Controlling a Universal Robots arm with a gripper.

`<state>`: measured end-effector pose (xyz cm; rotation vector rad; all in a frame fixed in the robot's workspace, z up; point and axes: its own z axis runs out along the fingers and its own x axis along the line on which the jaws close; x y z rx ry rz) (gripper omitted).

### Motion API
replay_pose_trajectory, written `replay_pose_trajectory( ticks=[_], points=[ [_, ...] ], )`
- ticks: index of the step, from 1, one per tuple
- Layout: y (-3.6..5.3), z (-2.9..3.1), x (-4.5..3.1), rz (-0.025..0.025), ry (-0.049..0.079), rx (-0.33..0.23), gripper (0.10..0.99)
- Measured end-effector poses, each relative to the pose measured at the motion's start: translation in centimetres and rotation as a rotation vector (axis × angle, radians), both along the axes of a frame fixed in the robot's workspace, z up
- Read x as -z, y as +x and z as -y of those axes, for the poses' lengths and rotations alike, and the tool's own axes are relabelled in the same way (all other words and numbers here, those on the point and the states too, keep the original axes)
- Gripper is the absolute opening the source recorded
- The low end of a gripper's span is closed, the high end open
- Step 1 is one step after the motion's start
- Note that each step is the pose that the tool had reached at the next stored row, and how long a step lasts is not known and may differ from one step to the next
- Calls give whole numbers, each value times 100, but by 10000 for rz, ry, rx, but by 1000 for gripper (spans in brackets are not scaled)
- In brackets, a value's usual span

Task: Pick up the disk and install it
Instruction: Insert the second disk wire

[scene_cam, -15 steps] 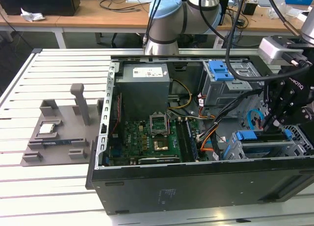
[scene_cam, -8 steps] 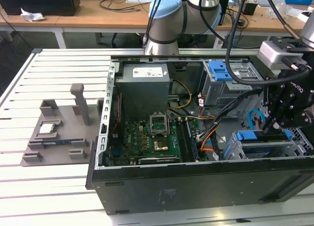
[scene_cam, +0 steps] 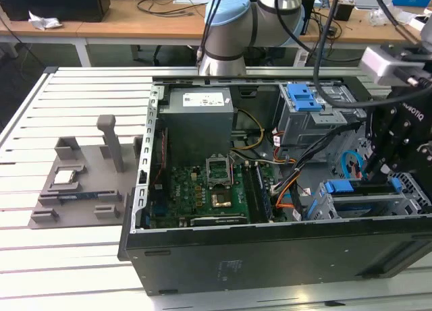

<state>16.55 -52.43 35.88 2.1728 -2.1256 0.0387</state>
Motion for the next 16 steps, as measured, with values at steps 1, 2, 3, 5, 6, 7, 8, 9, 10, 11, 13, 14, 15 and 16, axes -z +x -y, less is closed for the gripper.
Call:
replay_pose_trajectory(
  ticks=[1,2,3,5,6,7,8,9,10,11,13,14,15,16],
  points=[
    [0,-1,-41,0,2,0,235],
    [0,-5,-91,1,1,0,235],
    [0,-6,-131,1,-1,0,220],
    [0,-7,-216,1,1,1,106],
    [0,-8,-273,1,0,-1,106],
    [0,-8,-318,1,1,0,106],
    [0,-8,-338,1,1,0,106],
    [0,-8,-345,1,2,0,106],
    [0,-8,-348,1,6,0,106],
    [0,-8,-349,1,8,0,106],
    [0,-8,-351,1,6,0,106],
    [0,-8,-351,1,6,-1,106],
    [0,-8,-351,1,7,-1,106],
    [0,-8,-351,1,8,-1,106]
  ],
)
